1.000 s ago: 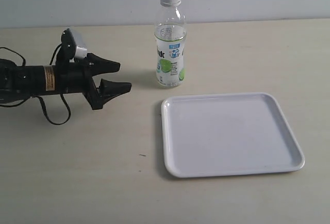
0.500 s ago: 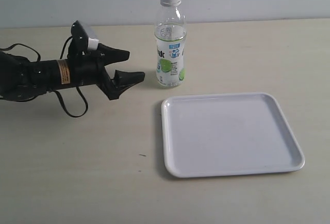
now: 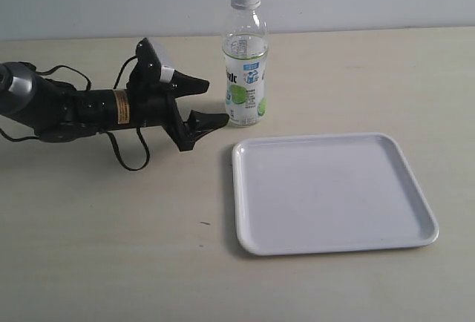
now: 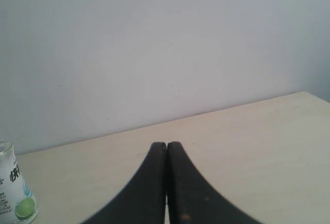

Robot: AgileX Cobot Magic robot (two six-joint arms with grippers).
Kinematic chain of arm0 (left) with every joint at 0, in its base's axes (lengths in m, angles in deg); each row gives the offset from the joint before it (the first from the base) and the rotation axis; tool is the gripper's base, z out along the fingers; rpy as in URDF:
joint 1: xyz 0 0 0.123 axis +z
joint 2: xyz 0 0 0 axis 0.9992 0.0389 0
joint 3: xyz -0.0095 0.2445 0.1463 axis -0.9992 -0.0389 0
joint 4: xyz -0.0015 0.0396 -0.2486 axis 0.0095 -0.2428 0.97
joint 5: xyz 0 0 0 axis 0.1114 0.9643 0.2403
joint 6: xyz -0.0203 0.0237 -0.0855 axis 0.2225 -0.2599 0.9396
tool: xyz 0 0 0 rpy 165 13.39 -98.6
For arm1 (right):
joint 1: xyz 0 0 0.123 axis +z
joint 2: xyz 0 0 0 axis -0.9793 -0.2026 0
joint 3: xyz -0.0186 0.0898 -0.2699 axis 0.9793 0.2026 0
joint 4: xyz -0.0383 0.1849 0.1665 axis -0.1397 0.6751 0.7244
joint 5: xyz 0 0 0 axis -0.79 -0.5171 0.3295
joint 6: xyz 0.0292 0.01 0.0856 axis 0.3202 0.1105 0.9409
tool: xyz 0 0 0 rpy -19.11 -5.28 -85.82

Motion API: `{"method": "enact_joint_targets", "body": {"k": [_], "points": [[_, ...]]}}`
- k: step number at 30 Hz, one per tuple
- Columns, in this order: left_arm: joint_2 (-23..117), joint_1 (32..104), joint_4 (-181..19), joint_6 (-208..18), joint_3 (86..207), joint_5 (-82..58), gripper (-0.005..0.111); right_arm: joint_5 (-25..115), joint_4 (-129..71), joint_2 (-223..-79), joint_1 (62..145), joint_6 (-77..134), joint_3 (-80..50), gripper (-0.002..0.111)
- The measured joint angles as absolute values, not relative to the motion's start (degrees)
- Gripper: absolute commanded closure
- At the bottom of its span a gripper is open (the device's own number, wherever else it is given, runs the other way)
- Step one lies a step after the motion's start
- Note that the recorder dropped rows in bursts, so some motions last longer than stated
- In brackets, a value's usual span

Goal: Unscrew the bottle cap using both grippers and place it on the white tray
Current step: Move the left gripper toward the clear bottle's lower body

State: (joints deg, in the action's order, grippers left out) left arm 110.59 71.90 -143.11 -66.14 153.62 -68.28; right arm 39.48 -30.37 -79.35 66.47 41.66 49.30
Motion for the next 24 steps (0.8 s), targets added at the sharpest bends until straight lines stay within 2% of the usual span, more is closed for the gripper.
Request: {"method": "enact_joint_targets", "body": {"k": [24], "points": [[115.5,71.9,-149.87,-57.56,165.41,-67.93,0.029,39.48,-30.37,-79.35,66.47,41.66,49.3,0.108]]}}
